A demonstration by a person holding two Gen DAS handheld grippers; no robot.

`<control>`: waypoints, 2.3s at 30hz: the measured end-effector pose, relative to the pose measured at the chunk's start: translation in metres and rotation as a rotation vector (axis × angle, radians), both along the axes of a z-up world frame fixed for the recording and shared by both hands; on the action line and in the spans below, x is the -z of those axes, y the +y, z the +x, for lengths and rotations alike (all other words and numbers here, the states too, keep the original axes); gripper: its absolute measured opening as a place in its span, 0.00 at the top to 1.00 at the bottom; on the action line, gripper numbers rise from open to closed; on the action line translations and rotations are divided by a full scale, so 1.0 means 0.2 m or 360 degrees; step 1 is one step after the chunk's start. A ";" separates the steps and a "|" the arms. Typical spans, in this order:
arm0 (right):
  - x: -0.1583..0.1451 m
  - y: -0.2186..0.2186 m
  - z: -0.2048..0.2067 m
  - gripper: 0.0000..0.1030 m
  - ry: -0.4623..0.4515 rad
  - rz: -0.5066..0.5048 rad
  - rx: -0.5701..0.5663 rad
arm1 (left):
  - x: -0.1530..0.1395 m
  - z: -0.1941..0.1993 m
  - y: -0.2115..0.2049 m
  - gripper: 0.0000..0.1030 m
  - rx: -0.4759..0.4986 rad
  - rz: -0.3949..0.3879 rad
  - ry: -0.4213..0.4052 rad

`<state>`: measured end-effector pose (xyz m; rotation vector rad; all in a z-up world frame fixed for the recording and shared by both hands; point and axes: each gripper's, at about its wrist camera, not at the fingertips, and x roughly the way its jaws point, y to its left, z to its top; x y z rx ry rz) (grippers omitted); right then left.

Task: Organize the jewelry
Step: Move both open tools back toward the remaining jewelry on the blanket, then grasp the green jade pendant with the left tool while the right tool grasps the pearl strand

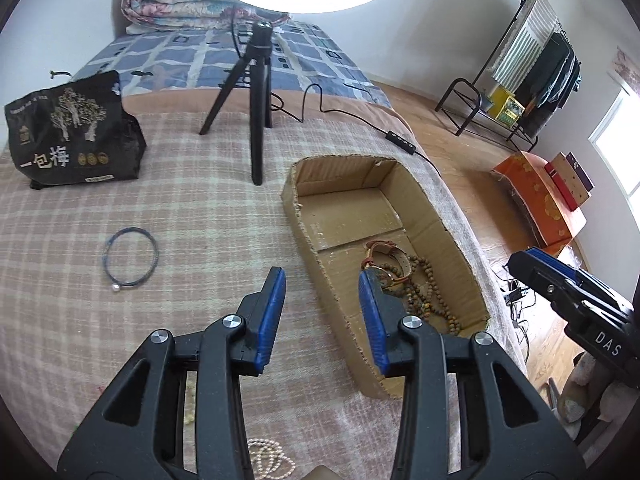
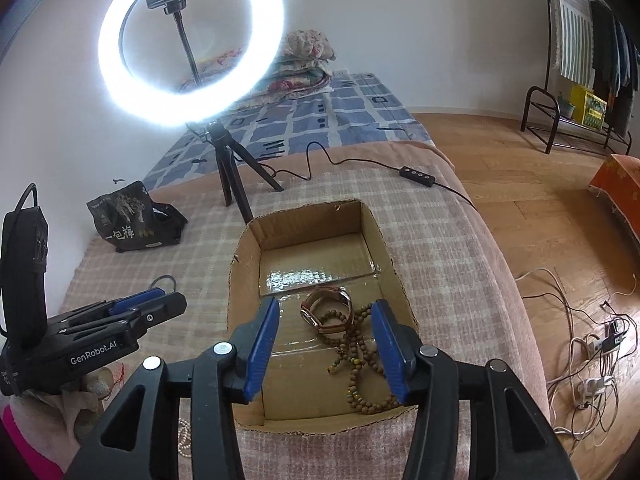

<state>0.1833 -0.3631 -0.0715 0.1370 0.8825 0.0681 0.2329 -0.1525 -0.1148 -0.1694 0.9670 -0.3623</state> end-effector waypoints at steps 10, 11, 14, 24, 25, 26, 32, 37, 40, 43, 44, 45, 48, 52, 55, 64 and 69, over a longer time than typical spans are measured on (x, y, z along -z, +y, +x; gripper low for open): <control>-0.12 0.21 -0.11 0.27 -0.0151 -0.0024 -0.0152 | -0.16 -0.17 0.35 0.63 -0.0066 0.0118 -0.0139; -0.13 0.24 -0.12 0.25 -0.0168 -0.0030 -0.0170 | -0.17 -0.19 0.41 0.63 -0.0083 0.0127 -0.0139; -0.16 0.34 -0.15 0.18 -0.0224 -0.0037 -0.0243 | -0.19 -0.25 0.55 0.63 -0.0136 0.0178 -0.0174; -0.06 0.61 -0.24 0.02 -0.0169 -0.0041 -0.0422 | -0.13 -0.38 0.97 0.62 -0.0304 0.0249 -0.0140; -0.03 0.63 -0.25 0.02 -0.0136 -0.0044 -0.0446 | -0.12 -0.39 1.00 0.62 -0.0321 0.0256 -0.0120; 0.00 0.65 -0.26 0.02 -0.0104 -0.0054 -0.0467 | -0.10 -0.39 1.02 0.62 -0.0330 0.0258 -0.0105; 0.15 0.71 -0.32 0.02 0.0033 -0.0051 -0.0513 | 0.06 -0.39 1.12 0.62 -0.0349 0.0201 0.0081; 0.26 0.74 -0.36 0.02 0.0104 -0.0013 -0.0567 | 0.16 -0.43 1.13 0.62 -0.0252 0.0210 0.0143; 0.34 0.79 -0.38 0.05 0.0166 -0.0024 -0.0635 | 0.24 -0.47 1.15 0.62 -0.0198 0.0223 0.0181; 0.41 0.83 -0.41 0.08 0.0215 -0.0051 -0.0695 | 0.34 -0.51 1.17 0.62 -0.0168 0.0215 0.0251; 0.44 0.84 -0.42 0.09 0.0231 -0.0064 -0.0712 | 0.37 -0.52 1.17 0.62 -0.0156 0.0212 0.0274; 0.46 0.86 -0.42 0.09 0.0245 -0.0074 -0.0727 | 0.39 -0.53 1.17 0.62 -0.0146 0.0211 0.0296; 0.52 0.91 -0.43 0.09 0.0275 -0.0098 -0.0777 | 0.45 -0.55 1.16 0.62 -0.0114 0.0232 0.0332; 0.58 0.94 -0.42 0.09 0.0318 -0.0128 -0.0798 | 0.49 -0.56 1.13 0.62 -0.0075 0.0244 0.0353; 0.64 0.94 -0.41 0.10 0.0367 -0.0133 -0.0799 | 0.51 -0.56 1.12 0.62 -0.0060 0.0266 0.0360; 0.74 0.96 -0.37 0.17 0.0448 -0.0165 -0.0787 | 0.56 -0.53 1.11 0.62 -0.0034 0.0325 0.0372; 0.75 0.96 -0.36 0.17 0.0457 -0.0180 -0.0783 | 0.59 -0.51 1.10 0.69 -0.0015 0.0384 0.0366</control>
